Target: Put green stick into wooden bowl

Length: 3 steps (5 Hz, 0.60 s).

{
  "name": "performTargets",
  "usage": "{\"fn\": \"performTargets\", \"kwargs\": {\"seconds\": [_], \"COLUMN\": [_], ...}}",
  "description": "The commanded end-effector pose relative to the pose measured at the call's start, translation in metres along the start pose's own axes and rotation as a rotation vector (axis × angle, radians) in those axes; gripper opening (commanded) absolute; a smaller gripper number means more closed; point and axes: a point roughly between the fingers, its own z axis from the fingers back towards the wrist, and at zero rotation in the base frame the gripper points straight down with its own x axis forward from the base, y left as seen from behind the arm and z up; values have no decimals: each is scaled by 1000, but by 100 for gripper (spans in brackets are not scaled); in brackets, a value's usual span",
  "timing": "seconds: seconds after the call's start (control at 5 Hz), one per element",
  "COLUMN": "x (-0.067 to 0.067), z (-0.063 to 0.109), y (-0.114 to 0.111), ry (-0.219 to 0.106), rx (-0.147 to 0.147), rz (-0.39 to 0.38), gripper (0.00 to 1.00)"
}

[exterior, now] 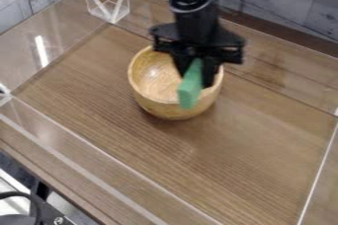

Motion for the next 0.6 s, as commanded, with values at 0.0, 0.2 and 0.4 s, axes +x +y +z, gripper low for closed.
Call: {"fn": "performTargets", "kwargs": {"seconds": [0.0, 0.2, 0.4], "x": [3, 7, 13], "z": [16, 12, 4], "y": [13, -9, -36], "ry": [-59, -64, -70], "rx": [-2, -18, -31], "rz": [-9, -16, -11], "gripper": [0, 0, 0]}}
